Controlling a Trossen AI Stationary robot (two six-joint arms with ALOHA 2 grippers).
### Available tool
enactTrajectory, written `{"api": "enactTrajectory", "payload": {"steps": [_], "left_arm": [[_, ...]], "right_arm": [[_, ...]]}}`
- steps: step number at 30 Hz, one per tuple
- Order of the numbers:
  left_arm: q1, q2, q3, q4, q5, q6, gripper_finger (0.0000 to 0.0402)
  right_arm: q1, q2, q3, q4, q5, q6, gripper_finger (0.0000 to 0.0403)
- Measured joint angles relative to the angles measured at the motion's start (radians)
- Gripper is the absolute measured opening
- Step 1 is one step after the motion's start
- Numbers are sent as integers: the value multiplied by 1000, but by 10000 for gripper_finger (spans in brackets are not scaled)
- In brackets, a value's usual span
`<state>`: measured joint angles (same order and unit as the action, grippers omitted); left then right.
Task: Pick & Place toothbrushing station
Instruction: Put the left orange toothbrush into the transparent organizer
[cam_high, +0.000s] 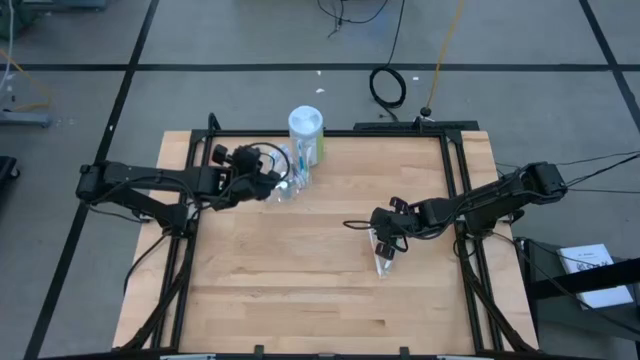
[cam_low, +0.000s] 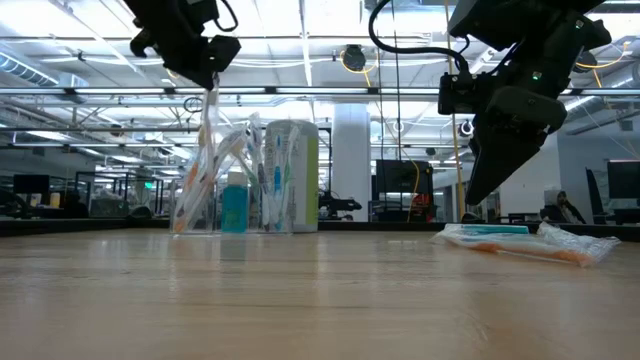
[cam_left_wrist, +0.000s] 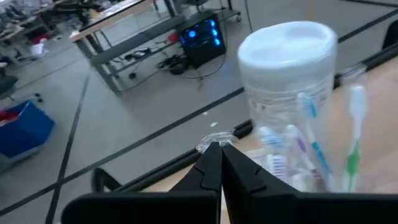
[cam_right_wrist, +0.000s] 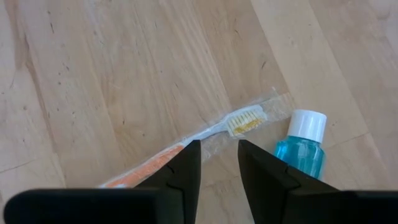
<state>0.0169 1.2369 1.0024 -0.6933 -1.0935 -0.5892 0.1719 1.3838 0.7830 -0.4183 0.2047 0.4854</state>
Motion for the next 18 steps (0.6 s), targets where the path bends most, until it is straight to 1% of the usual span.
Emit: {"api": "enactTrajectory", "payload": {"steps": [5,8,11,13,15,18], "left_arm": [[9,0,-18,0,2,-16,1],[8,6,-51,3,26,-30,1],[3,6,-59,-22,-3,-29,1],[3,-19,-49,-19,-11,-11,0],[3,-56,-49,-21,-10,26,0],[3,-57,-53,-17,2,25,0]], "right_arm": [[0,0,0,9,1,0,104],[0,0,0,40,1,-5,110],[0,0,0,57,2,-45,121],[0,-1,0,51,3,-53,131],[0,-3,0,41,1,-42,142],[0,-3,0,10,-33,14,158]]}}
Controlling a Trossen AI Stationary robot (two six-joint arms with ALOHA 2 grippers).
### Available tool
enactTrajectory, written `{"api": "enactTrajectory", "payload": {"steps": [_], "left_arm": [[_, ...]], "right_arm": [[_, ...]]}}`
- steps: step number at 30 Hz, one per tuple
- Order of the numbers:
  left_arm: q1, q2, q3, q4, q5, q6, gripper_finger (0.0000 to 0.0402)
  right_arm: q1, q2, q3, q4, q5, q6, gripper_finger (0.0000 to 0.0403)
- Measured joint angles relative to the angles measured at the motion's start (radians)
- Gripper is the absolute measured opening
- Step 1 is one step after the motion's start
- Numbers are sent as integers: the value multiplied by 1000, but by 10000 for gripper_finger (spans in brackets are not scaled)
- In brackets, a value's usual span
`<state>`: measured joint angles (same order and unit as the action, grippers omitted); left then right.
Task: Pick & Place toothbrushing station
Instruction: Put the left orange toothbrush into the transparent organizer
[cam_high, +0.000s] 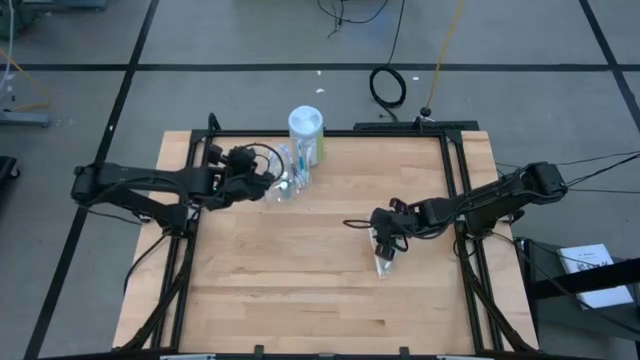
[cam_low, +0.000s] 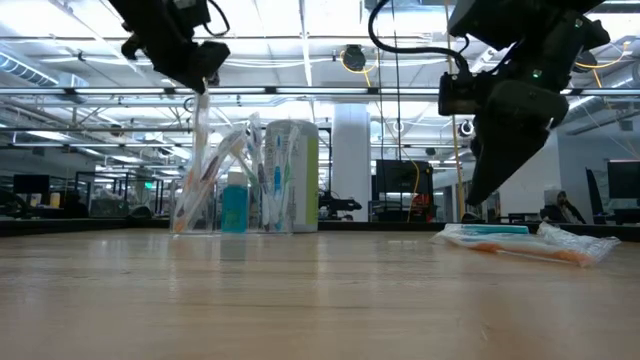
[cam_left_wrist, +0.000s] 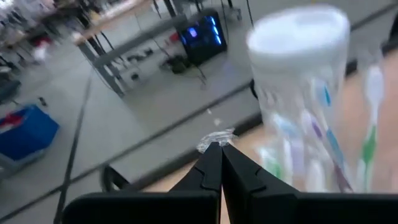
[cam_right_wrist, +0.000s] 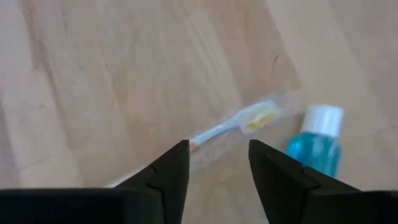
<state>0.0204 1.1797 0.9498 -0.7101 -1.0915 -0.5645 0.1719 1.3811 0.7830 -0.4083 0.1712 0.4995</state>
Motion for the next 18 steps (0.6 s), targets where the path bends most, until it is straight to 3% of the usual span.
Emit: {"api": "enactTrajectory", "payload": {"steps": [5,11,18], "left_arm": [[-1,42,-47,49,93,-46,0],[6,105,-99,70,105,-95,1],[1,117,-103,80,153,-92,12]], "right_arm": [[0,0,0,-34,-46,108,176],[0,0,-43,1,-38,297,172],[0,3,-201,337,-17,378,165]]}}
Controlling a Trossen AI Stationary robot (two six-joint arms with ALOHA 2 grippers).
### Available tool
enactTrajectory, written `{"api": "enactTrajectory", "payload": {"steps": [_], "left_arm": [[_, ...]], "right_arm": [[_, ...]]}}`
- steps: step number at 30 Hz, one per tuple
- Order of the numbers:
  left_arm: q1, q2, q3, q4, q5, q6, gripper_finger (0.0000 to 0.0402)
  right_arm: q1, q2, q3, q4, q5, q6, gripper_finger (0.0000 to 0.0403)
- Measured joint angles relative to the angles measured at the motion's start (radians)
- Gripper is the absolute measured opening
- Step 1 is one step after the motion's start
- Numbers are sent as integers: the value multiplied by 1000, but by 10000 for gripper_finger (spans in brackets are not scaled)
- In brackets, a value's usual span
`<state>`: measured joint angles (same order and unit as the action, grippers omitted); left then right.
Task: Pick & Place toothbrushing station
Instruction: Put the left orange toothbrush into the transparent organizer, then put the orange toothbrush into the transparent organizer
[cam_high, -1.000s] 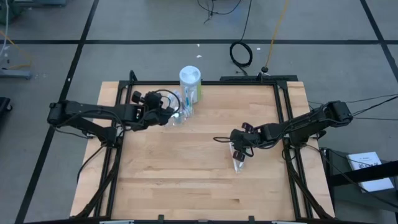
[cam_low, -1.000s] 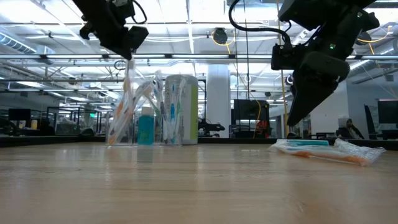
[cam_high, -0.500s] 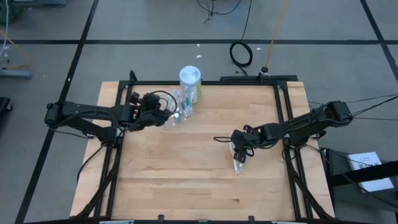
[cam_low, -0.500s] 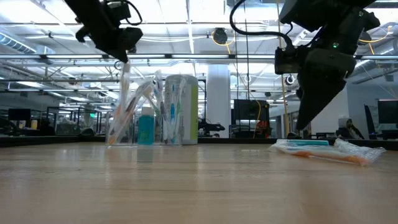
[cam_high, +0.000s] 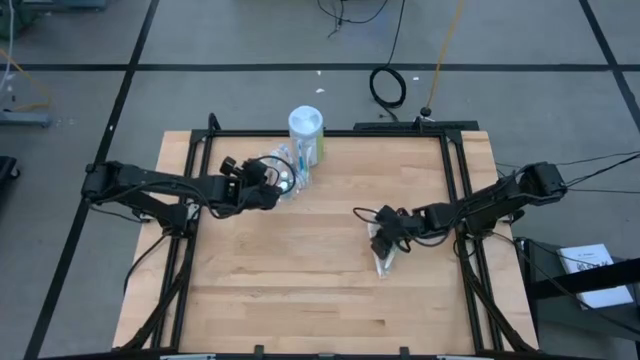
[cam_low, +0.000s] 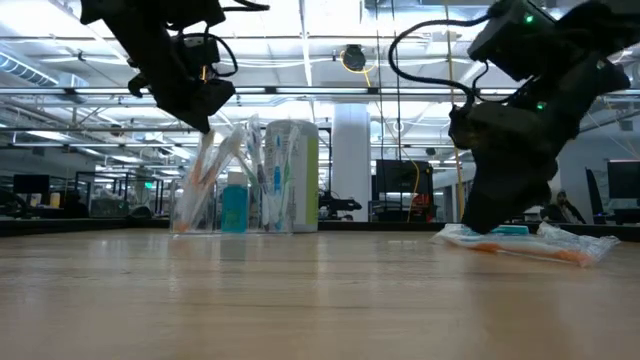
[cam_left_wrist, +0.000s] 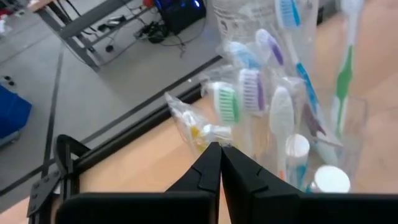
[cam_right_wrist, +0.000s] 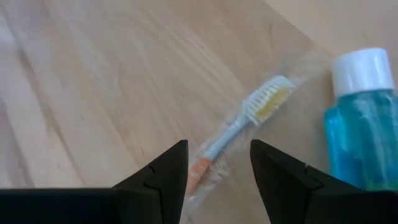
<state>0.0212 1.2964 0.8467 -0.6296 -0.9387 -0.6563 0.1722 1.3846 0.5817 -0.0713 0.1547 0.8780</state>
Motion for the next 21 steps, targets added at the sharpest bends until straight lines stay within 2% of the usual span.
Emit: {"api": "enactTrajectory", "payload": {"steps": [2,6,12,16,18,21], "left_arm": [[1,0,0,0,29,7,19],[3,-1,0,-2,81,55,39],[3,-10,24,-43,135,106,108],[2,-29,110,-149,125,90,156],[1,-47,160,-241,131,65,170],[1,-58,235,-290,127,52,180]], "right_arm": [[0,0,-28,66,3,0,165],[0,3,-38,53,5,-2,165],[0,54,-35,92,-1,-7,164],[-1,81,-18,124,-12,-14,164],[-1,86,-3,116,-14,-47,164],[0,87,15,119,-2,-93,164]]}}
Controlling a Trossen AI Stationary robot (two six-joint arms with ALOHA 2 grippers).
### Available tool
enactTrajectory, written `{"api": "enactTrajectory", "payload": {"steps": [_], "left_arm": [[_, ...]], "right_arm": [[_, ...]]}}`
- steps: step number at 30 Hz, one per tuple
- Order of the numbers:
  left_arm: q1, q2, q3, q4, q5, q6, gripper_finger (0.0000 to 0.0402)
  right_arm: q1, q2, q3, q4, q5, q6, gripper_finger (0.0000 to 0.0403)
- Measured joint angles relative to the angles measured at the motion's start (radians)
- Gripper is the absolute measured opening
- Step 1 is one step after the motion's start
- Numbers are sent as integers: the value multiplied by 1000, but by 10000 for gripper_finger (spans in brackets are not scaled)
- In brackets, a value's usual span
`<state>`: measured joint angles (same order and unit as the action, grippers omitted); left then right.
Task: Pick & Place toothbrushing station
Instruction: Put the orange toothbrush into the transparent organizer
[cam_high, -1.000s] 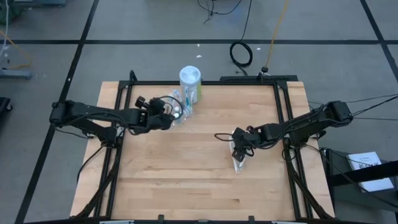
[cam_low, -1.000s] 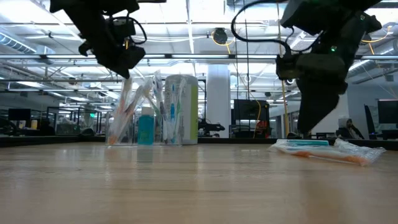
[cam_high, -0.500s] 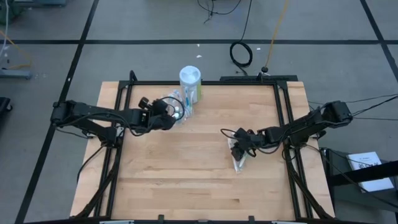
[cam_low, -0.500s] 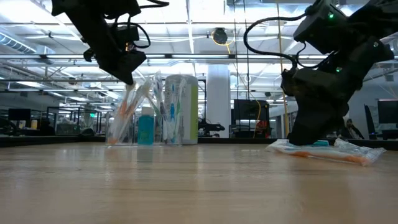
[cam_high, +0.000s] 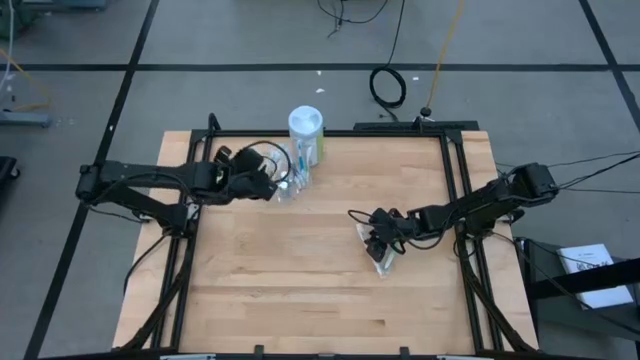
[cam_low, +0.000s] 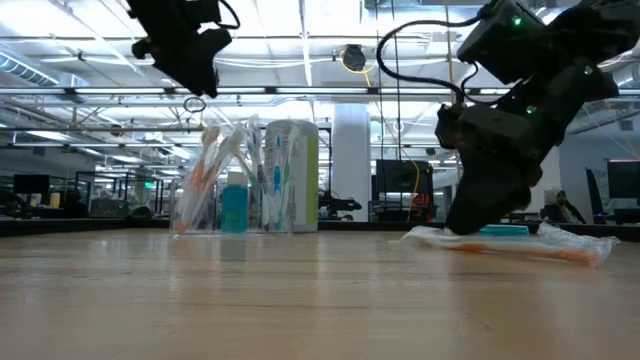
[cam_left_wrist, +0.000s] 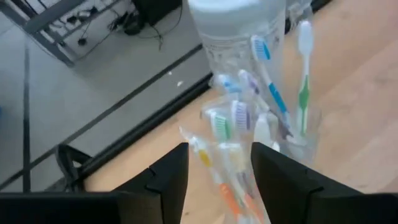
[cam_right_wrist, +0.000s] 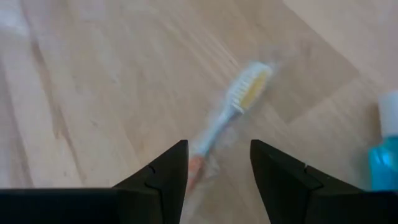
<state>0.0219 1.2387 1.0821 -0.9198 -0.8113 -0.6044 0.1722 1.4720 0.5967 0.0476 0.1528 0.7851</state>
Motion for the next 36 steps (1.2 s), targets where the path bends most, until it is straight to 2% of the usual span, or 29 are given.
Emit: {"api": "enactTrajectory", "payload": {"steps": [3,10,13,18,21,24,29,32,36], "left_arm": [[0,-15,43,-59,12,1,179],[-2,-48,93,-52,-10,26,158],[-4,-65,89,-76,4,30,149],[-6,-68,90,-77,10,52,137],[-6,-73,90,-73,6,81,132],[-6,-69,90,-73,5,84,132],[-6,-70,90,-73,-1,86,131],[-6,-71,90,-72,-1,86,131],[-6,-70,90,-70,-2,86,131]], "right_arm": [[0,33,3,9,24,-9,164],[0,128,5,96,54,-45,149],[-1,140,5,119,55,-70,113],[-3,127,-1,233,20,-138,21],[-18,106,-1,377,7,-226,8],[-61,105,0,614,27,-321,6],[-142,136,33,1058,27,-585,1],[-182,183,107,1140,31,-739,1],[-213,292,267,1142,26,-873,1]]}}
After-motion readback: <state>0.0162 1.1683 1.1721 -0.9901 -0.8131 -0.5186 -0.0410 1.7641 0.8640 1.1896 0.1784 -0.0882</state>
